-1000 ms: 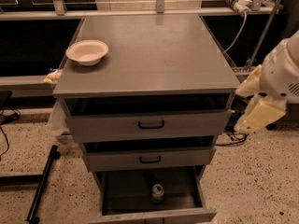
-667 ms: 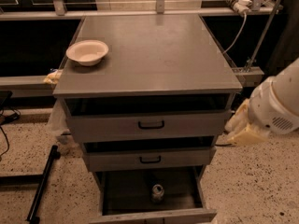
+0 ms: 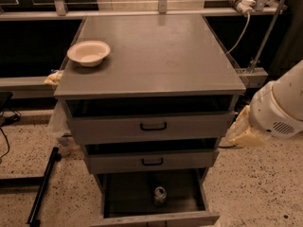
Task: Pick 7up can from bottom drawer and place on counter
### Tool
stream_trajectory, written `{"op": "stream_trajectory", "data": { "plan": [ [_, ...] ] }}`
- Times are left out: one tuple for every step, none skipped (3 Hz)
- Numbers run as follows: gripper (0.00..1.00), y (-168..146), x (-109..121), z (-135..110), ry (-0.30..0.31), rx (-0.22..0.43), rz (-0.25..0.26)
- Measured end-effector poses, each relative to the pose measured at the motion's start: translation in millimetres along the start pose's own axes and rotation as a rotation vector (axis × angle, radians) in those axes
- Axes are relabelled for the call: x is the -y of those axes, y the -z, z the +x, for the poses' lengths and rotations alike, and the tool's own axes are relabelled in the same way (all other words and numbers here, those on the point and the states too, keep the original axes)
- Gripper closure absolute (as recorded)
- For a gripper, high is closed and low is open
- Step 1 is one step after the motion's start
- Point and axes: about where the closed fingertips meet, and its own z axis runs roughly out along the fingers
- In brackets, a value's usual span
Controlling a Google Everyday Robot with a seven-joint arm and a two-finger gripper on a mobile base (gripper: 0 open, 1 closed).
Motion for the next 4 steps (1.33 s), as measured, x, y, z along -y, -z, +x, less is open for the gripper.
{"op": "stream_trajectory", "data": {
  "plan": [
    [1.00, -23.9, -7.3, 13.4, -0.004, -0.012, -0.002],
    [1.00, -84.3, -26.5, 38.0, -0.018, -0.006, -0.020],
    [1.00, -156.1, -45.5, 61.0, -0.046, 0.041, -0.045],
    [1.00, -225.0, -56.1, 77.2, -0.102, 0.173, -0.053]
  ]
}}
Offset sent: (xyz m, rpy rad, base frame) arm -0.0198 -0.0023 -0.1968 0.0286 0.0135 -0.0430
